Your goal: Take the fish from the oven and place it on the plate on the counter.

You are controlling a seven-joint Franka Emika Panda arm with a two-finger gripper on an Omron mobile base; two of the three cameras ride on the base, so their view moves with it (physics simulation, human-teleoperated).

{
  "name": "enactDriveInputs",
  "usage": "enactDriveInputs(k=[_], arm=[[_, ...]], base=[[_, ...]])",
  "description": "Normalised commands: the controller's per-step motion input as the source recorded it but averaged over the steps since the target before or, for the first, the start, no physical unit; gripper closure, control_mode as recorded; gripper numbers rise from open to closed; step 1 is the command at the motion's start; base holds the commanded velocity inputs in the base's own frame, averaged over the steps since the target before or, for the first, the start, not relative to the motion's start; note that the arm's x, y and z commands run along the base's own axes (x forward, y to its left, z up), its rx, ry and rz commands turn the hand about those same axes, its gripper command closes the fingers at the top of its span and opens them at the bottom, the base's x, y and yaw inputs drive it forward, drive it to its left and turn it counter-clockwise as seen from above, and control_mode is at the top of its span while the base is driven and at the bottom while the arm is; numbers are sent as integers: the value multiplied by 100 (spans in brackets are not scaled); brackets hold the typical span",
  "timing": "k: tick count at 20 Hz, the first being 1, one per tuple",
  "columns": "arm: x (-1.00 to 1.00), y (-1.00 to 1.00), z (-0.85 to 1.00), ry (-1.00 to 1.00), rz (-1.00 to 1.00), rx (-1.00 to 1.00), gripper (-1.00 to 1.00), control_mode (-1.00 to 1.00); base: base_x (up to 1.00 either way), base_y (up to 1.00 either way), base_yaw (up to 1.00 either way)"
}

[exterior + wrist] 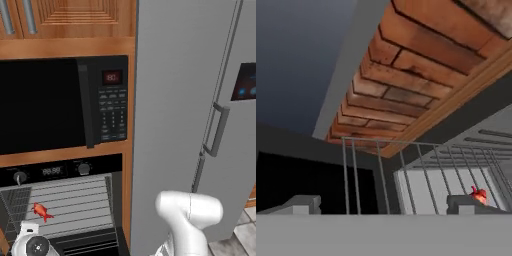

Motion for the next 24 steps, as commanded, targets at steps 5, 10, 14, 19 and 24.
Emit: enactDriveInputs(k=[5,10,14,19,24], arm=[[34,-70,48,11,-19,37,-100,-100],[18,-39,33,8,-21,34,-100,-100],[4,-13,29,39,-15,15,-100,-100],[24,-3,26,65,-6,-3,-100,-100],[23,0,0,37,-8,-14,-100,-100]], base=[[0,0,0],[0,0,0],[0,0,0],[0,0,0],[0,0,0]])
